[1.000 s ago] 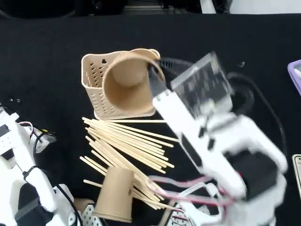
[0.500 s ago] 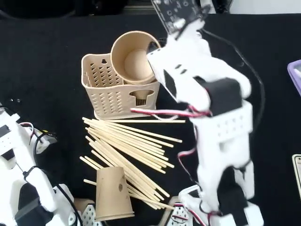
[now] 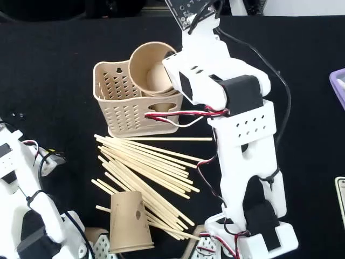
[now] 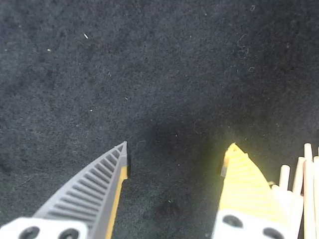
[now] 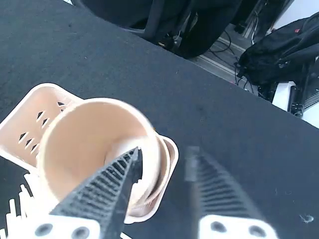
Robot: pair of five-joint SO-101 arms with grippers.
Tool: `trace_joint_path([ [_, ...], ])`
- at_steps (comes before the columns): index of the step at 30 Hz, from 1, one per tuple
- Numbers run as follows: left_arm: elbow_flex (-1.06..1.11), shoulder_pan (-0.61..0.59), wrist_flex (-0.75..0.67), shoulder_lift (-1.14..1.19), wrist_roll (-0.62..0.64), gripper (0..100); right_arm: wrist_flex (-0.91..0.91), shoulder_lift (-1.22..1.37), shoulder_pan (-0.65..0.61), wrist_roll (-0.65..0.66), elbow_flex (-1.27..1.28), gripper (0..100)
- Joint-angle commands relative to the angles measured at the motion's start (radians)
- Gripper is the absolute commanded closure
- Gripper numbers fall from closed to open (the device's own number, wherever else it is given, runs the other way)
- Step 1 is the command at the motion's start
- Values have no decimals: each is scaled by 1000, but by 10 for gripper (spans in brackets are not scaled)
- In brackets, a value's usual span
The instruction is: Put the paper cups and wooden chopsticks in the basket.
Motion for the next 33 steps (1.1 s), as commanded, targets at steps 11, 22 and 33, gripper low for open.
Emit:
trace_joint_path([
  [11, -128, 102, 120, -31, -284, 695, 170, -292, 51, -9, -70, 754],
  [22, -481, 165, 551, -48, -710, 695, 0, -426, 336, -14, 504, 754],
  [33, -404, 536, 621, -611, -752, 694, -238, -750, 382, -18, 1113, 754],
])
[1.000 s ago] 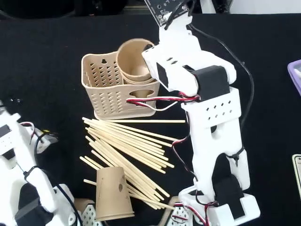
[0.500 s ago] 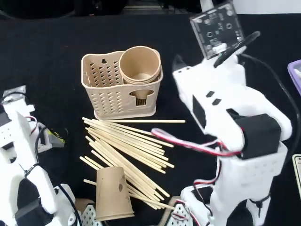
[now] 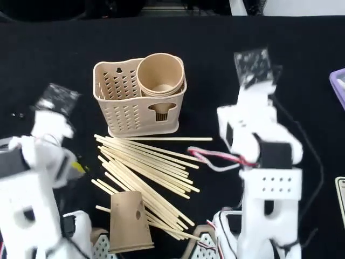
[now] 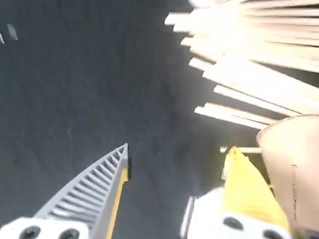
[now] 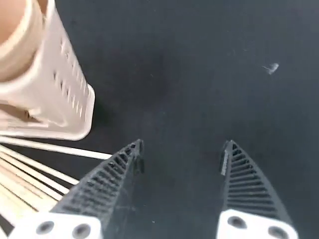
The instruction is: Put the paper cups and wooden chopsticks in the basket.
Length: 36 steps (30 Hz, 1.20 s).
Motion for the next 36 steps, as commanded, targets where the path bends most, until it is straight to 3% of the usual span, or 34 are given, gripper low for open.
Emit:
trace_joint_path([
  [1, 22, 203, 14, -224, 35, 694, -52, -97, 17, -9, 117, 754],
  [10, 231, 596, 21, -75, 32, 694, -92, -131, 18, -9, 214, 754],
  [20, 196, 998, 23, -74, 170, 693, -92, -131, 17, -9, 214, 754],
  [31, 202, 1276, 23, -74, 172, 694, -95, -131, 138, -9, 206, 755],
  [36, 205, 1296, 21, -74, 166, 694, -130, -130, 141, -9, 216, 755],
])
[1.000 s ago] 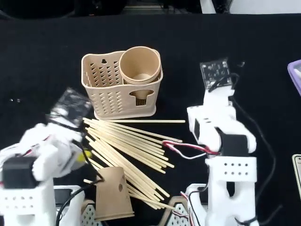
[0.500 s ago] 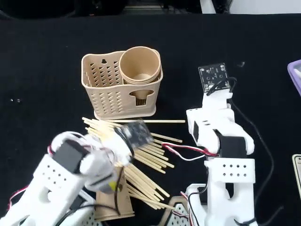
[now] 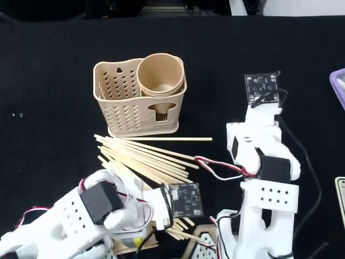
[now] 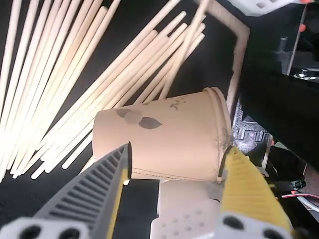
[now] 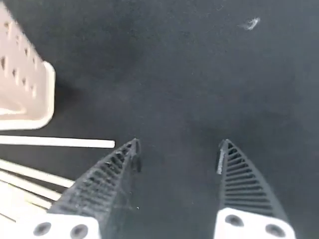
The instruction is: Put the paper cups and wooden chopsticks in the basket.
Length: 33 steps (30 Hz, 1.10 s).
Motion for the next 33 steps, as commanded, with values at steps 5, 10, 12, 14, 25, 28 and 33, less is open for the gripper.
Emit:
trace_joint_path([
  [5, -25, 30, 11, -21, 6, 694, -31, -24, 18, -6, -2, 755],
  [10, -24, 24, -6, -14, 57, 694, -31, -24, 107, -6, -24, 755],
  [12, -12, 33, -14, -17, 121, 693, -26, -24, 167, -6, -44, 755],
  [14, -7, 58, -23, -12, 149, 693, -26, -24, 215, -8, -54, 755],
  [25, 88, 117, -97, -11, 147, 693, -35, -24, 235, -8, -51, 755],
  [28, 113, 117, -123, -9, 147, 691, -35, -24, 233, -8, -51, 755],
  [33, 120, 74, -129, -9, 147, 691, -35, -24, 233, -8, -50, 755],
])
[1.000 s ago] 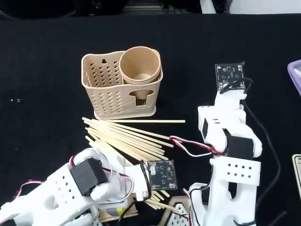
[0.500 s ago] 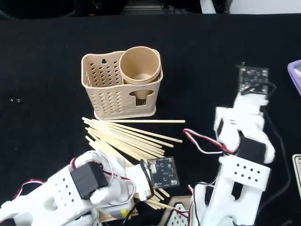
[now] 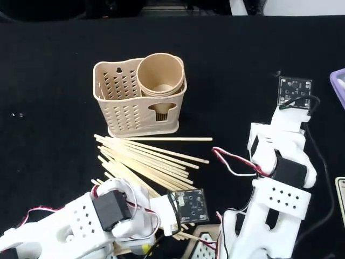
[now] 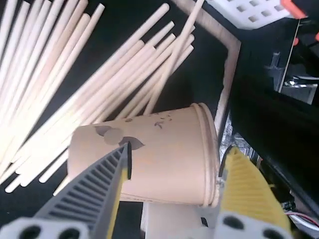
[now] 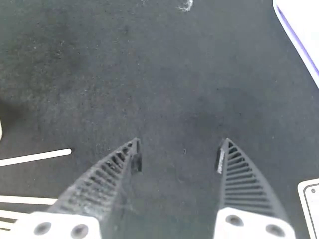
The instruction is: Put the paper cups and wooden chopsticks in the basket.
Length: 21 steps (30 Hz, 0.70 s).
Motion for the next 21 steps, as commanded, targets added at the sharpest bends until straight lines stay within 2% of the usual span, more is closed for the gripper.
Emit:
trace_joint_path([
  [1, -7, -59, -15, 0, 2, 691, -25, -24, 17, -8, -50, 755],
  [7, 62, -232, -95, 0, -78, 693, -25, -24, 17, -8, -47, 755],
  [16, 54, -401, -104, -2, -173, 693, -18, -24, -20, -28, -45, 755],
  [19, -21, -432, -80, -2, -175, 693, -18, -24, -20, -28, -45, 755],
  [21, -88, -412, -28, -2, -173, 693, -18, -24, -20, -28, -45, 755],
])
